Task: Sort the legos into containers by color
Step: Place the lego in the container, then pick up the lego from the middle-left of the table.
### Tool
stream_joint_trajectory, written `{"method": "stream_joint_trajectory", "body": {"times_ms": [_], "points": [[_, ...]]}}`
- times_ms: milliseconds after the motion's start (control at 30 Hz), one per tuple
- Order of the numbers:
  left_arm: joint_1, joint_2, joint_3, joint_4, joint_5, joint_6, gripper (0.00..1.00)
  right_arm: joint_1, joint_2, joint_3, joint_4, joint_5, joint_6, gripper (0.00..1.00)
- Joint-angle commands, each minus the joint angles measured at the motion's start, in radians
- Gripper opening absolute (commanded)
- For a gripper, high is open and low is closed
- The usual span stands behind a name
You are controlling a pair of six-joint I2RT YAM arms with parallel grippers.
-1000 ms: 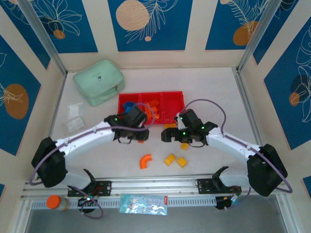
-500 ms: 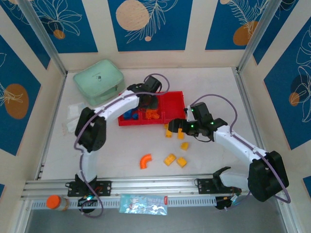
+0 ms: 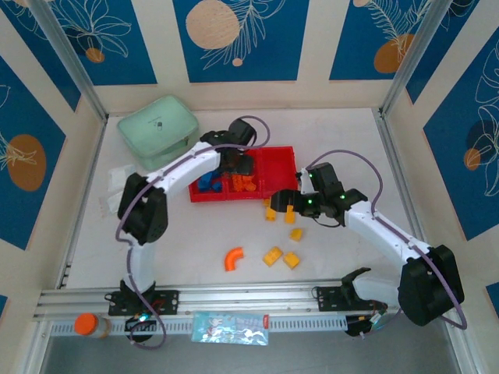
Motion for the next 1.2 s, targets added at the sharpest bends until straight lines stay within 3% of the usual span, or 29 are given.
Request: {"method": "stream_joint_trajectory", "body": {"times_ms": [0,267,500,833,1167], "points": [[-0.023,-0.146,-0.107,-0.01,0.018,-0.007,0.64,0.024,-0.014,0.004,-0.029,-0.023,-0.026,0.99],[-0.113,-0.369,-0.386,-0.05,-0.029,-0.063,0.67,0.128,0.0,-0.055,0.014,-0.002,0.0,0.99],[-0.251,-0.472,-0.562,-0.071,-0.024,-0.14,0.7,0.21,-0.004,-0.134,0.1,0.04,0.049,0.99],[-0.382,-0.385,-0.671,-0.01,0.029,-0.229,0.74,0.212,0.001,-0.183,0.15,0.095,0.063,0.99],[-0.447,-0.311,-0.691,0.094,0.144,-0.205,0.79,0.184,-0.016,-0.188,0.137,0.089,0.056,0.99]]}}
